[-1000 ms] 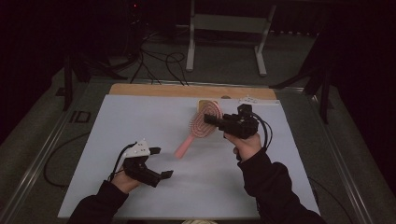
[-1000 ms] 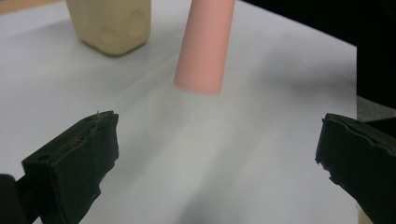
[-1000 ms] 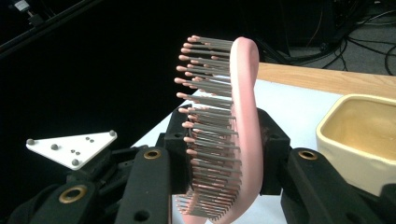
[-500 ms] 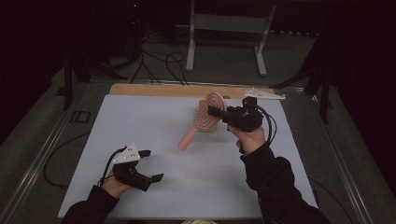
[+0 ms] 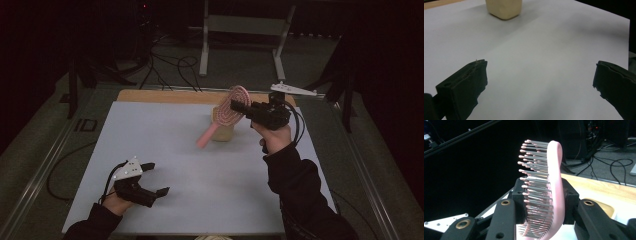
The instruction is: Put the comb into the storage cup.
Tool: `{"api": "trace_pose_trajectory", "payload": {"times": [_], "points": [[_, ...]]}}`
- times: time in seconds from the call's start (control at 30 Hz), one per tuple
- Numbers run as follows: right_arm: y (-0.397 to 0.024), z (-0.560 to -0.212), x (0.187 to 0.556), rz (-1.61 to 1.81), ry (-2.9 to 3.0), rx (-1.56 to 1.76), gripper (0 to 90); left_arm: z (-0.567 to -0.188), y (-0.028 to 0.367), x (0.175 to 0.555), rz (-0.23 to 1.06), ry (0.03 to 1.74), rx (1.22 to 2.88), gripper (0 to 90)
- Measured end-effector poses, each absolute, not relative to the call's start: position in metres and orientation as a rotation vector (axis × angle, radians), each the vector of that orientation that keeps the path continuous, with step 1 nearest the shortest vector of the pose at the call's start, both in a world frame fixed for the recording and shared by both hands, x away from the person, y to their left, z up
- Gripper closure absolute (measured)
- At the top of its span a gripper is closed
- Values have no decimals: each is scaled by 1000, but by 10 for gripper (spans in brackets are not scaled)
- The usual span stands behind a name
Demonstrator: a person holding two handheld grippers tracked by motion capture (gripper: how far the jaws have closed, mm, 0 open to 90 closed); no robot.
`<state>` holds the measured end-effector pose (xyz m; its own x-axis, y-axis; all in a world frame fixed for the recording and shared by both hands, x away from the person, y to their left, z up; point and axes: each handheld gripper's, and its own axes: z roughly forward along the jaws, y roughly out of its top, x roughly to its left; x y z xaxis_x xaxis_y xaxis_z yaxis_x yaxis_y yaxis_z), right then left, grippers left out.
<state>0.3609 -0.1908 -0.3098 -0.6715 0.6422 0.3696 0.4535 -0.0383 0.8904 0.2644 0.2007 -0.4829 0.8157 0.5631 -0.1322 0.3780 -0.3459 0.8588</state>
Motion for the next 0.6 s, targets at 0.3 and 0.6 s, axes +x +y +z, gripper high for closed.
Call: {"api": "trace_pose_trajectory", "payload": {"times": [0.3, 0.6], "points": [[-199, -295, 372, 1793, 2009, 1198, 649, -486, 203, 262, 242, 696, 1966, 1], [-208, -278, 381, 1765, 1953, 1195, 650, -487, 204, 262, 258, 693, 1955, 1]]}}
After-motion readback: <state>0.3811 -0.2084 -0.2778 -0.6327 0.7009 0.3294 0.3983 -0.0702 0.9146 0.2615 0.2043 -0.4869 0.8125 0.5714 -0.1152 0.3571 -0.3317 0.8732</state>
